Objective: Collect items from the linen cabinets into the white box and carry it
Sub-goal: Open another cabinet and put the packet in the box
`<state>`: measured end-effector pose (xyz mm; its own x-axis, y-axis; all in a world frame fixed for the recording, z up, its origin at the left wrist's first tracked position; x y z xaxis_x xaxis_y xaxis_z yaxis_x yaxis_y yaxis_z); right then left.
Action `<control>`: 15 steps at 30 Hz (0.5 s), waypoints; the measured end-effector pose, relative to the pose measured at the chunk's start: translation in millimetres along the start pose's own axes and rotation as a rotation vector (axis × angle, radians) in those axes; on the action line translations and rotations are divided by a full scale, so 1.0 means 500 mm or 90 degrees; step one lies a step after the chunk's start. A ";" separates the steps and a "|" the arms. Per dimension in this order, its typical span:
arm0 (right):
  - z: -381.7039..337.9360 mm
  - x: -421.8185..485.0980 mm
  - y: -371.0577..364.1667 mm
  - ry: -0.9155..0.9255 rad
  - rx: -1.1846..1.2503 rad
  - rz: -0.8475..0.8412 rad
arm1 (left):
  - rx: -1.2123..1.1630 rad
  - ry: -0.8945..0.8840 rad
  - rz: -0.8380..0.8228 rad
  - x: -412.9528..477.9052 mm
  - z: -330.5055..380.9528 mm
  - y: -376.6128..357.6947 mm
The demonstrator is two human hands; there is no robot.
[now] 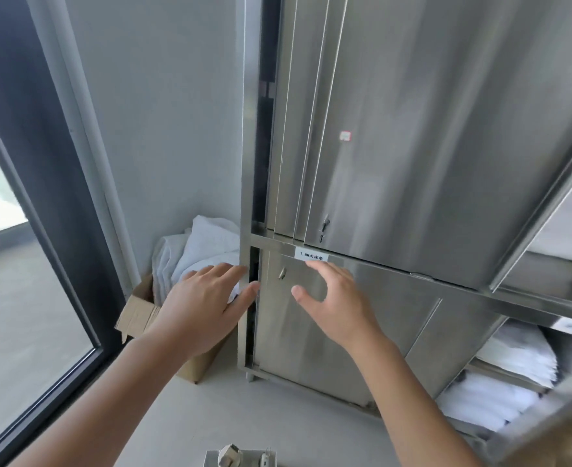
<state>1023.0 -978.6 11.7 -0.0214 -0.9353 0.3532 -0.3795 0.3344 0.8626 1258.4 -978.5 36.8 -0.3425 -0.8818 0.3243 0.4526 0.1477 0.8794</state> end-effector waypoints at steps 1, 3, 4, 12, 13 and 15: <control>0.013 -0.002 0.020 -0.010 -0.003 0.012 | -0.006 -0.014 -0.002 0.010 0.018 -0.002; 0.040 -0.011 0.062 -0.030 -0.013 0.041 | -0.018 -0.044 -0.001 0.034 0.056 -0.009; 0.055 -0.019 0.084 -0.041 -0.018 0.056 | -0.026 -0.057 0.000 0.046 0.076 -0.014; 0.226 -0.128 0.269 -0.157 -0.101 0.147 | -0.078 -0.203 -0.018 0.120 0.309 -0.075; 0.246 -0.144 0.290 -0.174 -0.107 0.160 | -0.086 -0.221 -0.025 0.125 0.340 -0.085; 0.283 -0.177 0.326 -0.203 -0.120 0.175 | -0.104 -0.253 -0.038 0.131 0.400 -0.104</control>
<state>832.3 -857.7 70.0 -0.3923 -0.7880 0.4746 -0.1460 0.5627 0.8137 1047.8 -954.6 81.9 -0.6474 -0.6413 0.4117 0.5362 0.0005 0.8441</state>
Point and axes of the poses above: each hand's wrist, its own x-axis towards the middle knuckle, its own y-axis out of the back of the hand, z = x × y, the point moved 1 cm from there along x, towards the middle knuckle, and after that the axes turned 11 degrees about -x, right-handed, at the moved point
